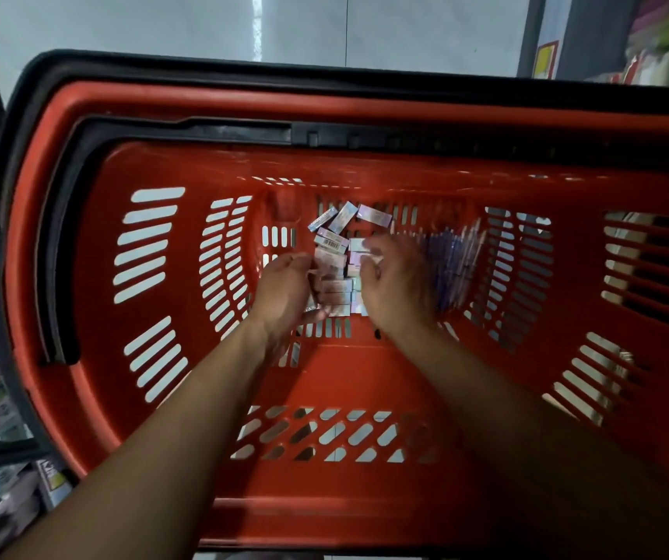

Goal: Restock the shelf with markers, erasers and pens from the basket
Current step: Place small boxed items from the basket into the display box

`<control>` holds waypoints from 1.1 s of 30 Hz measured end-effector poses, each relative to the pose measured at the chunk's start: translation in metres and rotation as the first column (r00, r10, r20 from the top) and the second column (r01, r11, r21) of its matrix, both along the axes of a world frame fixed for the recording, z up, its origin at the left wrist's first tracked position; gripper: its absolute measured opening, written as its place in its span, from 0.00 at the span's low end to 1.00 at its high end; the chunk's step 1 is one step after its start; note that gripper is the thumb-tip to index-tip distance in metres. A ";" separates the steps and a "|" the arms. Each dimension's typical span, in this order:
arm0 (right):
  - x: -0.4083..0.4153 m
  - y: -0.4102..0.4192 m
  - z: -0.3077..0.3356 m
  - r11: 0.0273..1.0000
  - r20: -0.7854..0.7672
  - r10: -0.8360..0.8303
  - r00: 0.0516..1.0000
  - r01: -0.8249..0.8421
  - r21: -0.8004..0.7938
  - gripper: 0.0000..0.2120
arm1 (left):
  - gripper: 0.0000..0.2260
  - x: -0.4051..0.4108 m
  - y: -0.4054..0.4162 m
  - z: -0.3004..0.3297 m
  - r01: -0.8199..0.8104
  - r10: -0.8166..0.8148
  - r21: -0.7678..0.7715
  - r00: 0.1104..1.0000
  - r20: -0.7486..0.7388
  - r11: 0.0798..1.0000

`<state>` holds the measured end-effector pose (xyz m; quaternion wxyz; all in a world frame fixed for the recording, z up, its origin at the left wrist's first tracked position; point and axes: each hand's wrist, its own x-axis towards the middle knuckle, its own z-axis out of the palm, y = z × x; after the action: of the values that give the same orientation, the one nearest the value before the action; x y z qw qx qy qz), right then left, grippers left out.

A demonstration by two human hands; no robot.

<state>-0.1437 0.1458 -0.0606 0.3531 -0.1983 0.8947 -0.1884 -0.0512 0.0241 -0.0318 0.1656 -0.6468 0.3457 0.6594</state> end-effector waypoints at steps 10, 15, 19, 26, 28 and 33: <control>-0.029 0.000 -0.027 0.933 -0.145 0.343 0.928 -0.319 0.166 0.11 | 0.12 0.006 0.001 0.000 -0.030 0.032 0.042 0.998 -0.062 0.999; -0.023 0.002 -0.018 0.996 -0.001 0.040 0.999 -0.039 0.081 0.06 | 0.15 0.004 -0.003 0.002 -0.189 0.204 0.130 0.972 -0.113 0.973; -0.006 -0.010 0.004 0.947 0.408 -0.287 0.867 0.321 -0.016 0.07 | 0.16 0.001 -0.002 0.002 -0.232 0.251 0.162 0.962 -0.109 0.959; 0.019 -0.004 0.010 0.973 0.273 -0.217 0.937 0.230 -0.015 0.05 | 0.12 -0.002 -0.002 0.000 -0.055 0.071 0.151 0.992 -0.103 0.987; 0.011 0.001 0.001 0.990 0.058 -0.135 0.989 0.133 0.044 0.06 | 0.11 -0.002 -0.002 -0.001 -0.078 0.086 0.111 0.994 -0.073 0.991; -0.003 0.012 -0.020 0.940 -0.106 0.262 0.959 -0.229 0.251 0.20 | 0.10 0.001 -0.003 -0.001 -0.108 0.116 0.082 0.989 -0.092 0.991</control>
<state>-0.1465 0.1580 -0.0806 0.3325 -0.2773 0.9012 -0.0208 -0.0507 0.0207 -0.0329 0.1359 -0.6257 0.2909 0.7109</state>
